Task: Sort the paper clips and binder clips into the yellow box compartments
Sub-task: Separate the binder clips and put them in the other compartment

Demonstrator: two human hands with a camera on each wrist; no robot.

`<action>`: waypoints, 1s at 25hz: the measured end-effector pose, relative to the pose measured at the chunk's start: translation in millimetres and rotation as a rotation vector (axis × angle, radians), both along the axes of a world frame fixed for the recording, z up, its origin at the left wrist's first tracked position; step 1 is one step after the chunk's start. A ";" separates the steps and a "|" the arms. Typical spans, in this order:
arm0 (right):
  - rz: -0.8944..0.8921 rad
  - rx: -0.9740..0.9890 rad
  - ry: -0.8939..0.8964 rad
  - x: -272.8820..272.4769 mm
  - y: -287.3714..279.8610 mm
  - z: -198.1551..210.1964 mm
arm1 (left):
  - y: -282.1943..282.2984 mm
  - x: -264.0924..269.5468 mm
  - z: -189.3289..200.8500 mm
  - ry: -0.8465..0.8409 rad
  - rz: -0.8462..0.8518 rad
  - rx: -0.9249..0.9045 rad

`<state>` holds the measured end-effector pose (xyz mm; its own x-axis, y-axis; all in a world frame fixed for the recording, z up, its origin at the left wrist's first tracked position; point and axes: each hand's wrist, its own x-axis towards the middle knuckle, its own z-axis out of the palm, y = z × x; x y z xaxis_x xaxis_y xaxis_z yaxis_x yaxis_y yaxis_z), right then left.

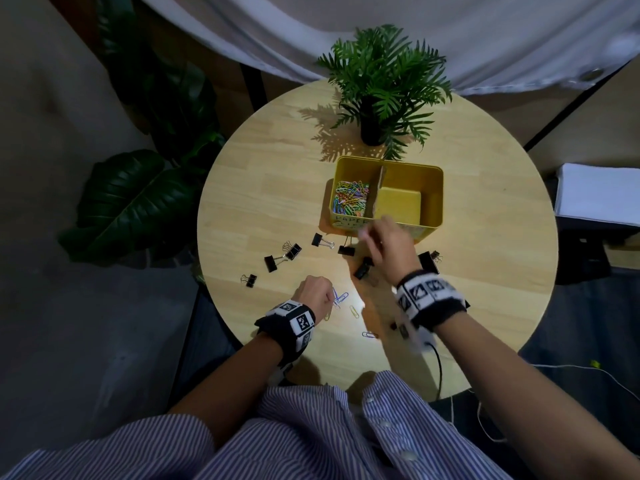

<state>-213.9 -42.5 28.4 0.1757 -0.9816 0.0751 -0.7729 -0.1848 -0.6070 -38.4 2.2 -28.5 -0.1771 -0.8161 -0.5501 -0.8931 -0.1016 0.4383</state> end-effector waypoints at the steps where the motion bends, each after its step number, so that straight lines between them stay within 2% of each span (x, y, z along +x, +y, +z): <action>1: -0.046 -0.056 -0.017 3.7 -21.0 12.7 | -1.5 0.3 -1.0 0.027 0.007 -0.010; 3: -0.084 -0.064 0.006 11.3 -62.2 30.8 | -4.2 1.3 -0.7 0.088 0.051 -0.019; 5: -0.112 0.051 0.108 12.4 -85.0 39.6 | -7.4 2.3 5.7 0.177 0.151 -0.023; 7: -0.134 0.004 0.148 4.9 -79.8 41.9 | -18.7 -0.2 24.7 0.323 0.305 -0.072; 9: -0.084 -0.088 0.111 -6.7 -53.1 34.0 | -43.4 -7.3 52.0 0.459 0.379 -0.237; 12: 0.173 0.135 0.182 -15.9 10.5 -1.4 | -97.4 -24.8 95.0 0.525 0.304 -0.482; 14: 0.318 0.241 0.245 -14.1 44.1 -25.5 | -121.8 -35.1 110.3 0.496 0.199 -0.555; 16: 0.436 0.263 0.319 -6.0 61.9 -43.0 | -122.4 -35.7 111.8 0.416 0.078 -0.572; 18: 0.557 0.222 0.410 1.5 70.0 -55.4 | -103.5 -24.7 102.1 0.281 -0.023 -0.475; 21: 0.657 0.162 0.518 5.3 76.0 -61.8 | -70.7 6.6 74.4 -0.146 -0.240 -0.056; 23: 0.633 0.152 0.466 0.0 83.3 -57.5 | -54.7 23.0 60.8 -0.369 -0.348 0.217; 25: 0.522 0.134 0.386 -13.4 89.3 -48.1 | -42.0 27.5 49.9 -0.411 -0.369 0.381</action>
